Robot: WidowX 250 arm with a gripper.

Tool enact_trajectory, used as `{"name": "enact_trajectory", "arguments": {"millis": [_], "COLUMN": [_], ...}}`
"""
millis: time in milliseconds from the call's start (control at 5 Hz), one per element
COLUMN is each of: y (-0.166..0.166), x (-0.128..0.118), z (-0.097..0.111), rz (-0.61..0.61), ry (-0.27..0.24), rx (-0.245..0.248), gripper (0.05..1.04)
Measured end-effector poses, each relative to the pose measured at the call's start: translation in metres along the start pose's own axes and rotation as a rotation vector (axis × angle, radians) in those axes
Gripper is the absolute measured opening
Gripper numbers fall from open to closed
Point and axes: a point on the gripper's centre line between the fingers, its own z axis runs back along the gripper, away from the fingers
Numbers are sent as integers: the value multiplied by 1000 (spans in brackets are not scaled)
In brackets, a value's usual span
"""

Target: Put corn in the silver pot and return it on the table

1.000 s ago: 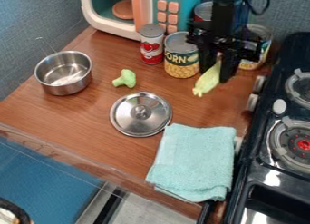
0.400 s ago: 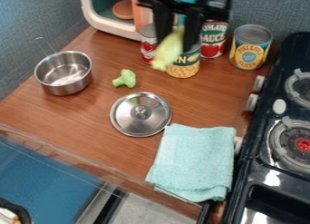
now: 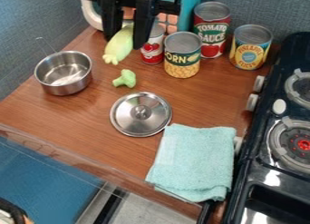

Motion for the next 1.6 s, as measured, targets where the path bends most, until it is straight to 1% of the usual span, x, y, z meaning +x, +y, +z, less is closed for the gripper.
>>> {"name": "enact_trajectory", "arguments": {"millis": [200, 400, 600, 800, 1000, 1200, 1400, 1600], "y": [23, 37, 51, 61, 79, 97, 107, 110], "x": [5, 12, 18, 25, 36, 46, 49, 54], "z": [-17, -31, -45, -56, -60, -59, -63, -71], "rz": [81, 101, 135, 164, 217, 272, 301, 300], "ry": [68, 113, 170, 210, 223, 234, 254, 291], "rx": [16, 38, 59, 74, 70, 57, 53, 48], "gripper": [383, 383, 383, 383, 383, 383, 383, 383]}}
